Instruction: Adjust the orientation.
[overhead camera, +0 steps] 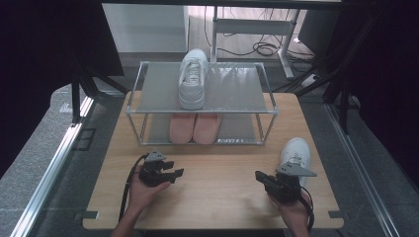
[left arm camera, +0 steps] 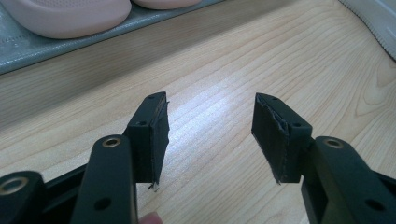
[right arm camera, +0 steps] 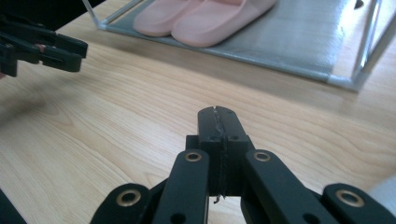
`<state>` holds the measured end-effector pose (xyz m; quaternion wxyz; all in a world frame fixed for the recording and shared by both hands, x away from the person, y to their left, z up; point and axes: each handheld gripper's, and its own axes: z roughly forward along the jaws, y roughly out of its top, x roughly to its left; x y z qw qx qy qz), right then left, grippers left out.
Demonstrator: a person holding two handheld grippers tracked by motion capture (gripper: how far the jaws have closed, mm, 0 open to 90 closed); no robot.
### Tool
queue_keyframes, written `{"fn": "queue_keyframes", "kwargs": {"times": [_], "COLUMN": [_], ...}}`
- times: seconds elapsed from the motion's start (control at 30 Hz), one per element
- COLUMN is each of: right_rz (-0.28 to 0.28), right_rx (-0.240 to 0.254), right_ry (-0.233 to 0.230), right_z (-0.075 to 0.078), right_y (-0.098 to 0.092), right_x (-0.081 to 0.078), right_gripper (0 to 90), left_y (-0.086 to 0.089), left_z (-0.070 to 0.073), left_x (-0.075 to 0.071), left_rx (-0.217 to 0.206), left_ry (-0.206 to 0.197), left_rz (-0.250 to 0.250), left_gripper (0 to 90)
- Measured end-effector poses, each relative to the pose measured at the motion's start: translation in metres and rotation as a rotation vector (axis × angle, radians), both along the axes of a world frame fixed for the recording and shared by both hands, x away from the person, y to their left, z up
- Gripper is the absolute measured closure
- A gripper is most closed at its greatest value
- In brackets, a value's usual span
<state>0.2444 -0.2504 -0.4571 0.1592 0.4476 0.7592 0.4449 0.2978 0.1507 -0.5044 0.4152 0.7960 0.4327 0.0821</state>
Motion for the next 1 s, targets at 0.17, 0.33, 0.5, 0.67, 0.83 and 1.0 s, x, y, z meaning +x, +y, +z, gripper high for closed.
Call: {"fn": "queue_keyframes", "kwargs": {"times": [0.17, 0.33, 0.5, 0.67, 0.83, 1.0], "right_rz": [-0.024, -0.043, -0.058, -0.061, -0.064, -0.074], "right_rx": [-0.011, -0.012, -0.021, -0.023, -0.033, -0.042], "right_ry": [0.004, 0.011, 0.013, 0.016, 0.016, 0.016], "right_z": [-0.004, -0.006, -0.007, -0.008, -0.008, -0.008], "right_y": [-0.01, -0.019, -0.023, -0.025, -0.025, -0.027], "right_x": [-0.004, -0.009, -0.008, -0.008, -0.009, -0.01], "right_gripper": [90.0, 90.0, 90.0, 90.0, 90.0, 90.0], "left_y": [0.0, -0.001, -0.002, -0.001, -0.002, -0.002], "left_z": [0.0, -0.001, -0.001, -0.002, -0.001, -0.002], "left_x": [0.0, 0.0, 0.0, 0.0, 0.0, 0.0], "left_rx": [0.0, 0.004, 0.006, 0.006, 0.005, 0.006], "left_ry": [0.002, 0.003, 0.005, 0.007, 0.006, 0.007], "left_rz": [0.0, -0.003, -0.005, -0.006, -0.006, -0.006], "left_gripper": [46.6, 46.6, 46.5, 46.5, 46.5, 46.5]}}
